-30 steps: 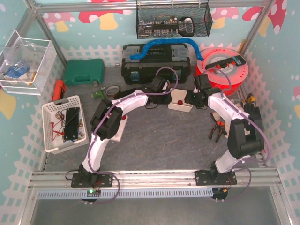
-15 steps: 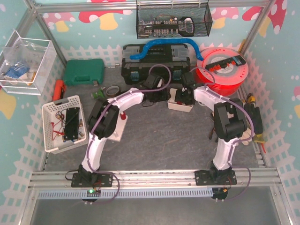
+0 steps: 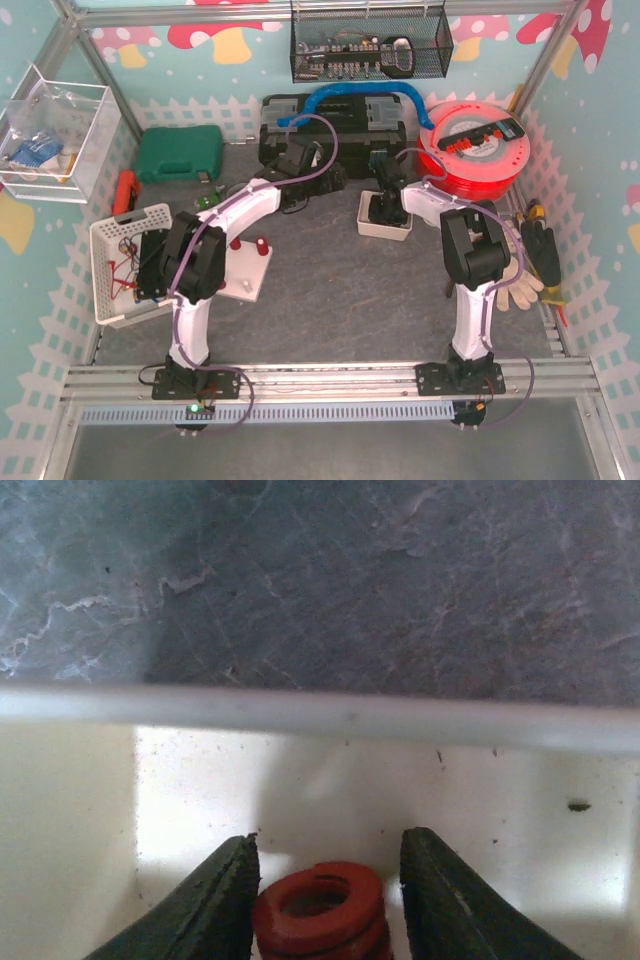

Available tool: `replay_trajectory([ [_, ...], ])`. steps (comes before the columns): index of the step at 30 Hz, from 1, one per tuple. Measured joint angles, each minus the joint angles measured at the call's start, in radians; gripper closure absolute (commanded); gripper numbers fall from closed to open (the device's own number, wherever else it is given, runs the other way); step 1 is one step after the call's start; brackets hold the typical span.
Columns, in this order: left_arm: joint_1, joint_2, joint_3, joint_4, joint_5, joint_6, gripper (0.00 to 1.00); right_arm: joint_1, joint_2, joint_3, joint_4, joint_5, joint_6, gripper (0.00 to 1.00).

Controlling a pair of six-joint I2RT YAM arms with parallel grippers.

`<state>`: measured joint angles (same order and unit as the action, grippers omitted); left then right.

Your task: Install the large spring

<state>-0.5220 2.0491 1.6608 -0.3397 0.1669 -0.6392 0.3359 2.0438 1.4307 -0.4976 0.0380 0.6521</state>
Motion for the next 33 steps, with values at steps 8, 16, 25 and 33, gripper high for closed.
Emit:
replay_trajectory([
  [8,0.036,-0.035,-0.011,-0.008,-0.054,0.041,0.01,0.000,-0.001,0.003,0.014,0.024,-0.053,0.88],
  [16,0.113,-0.056,0.012,-0.036,0.069,0.058,0.12,-0.001,-0.169,-0.004,0.084,-0.086,-0.317,0.90],
  [25,0.095,-0.081,0.029,-0.045,0.349,0.100,0.41,0.005,-0.603,-0.349,0.433,-0.394,-0.663,0.94],
  [33,0.053,-0.111,0.029,-0.046,0.542,0.119,0.36,0.038,-0.646,-0.478,0.567,-0.473,-0.825,0.95],
])
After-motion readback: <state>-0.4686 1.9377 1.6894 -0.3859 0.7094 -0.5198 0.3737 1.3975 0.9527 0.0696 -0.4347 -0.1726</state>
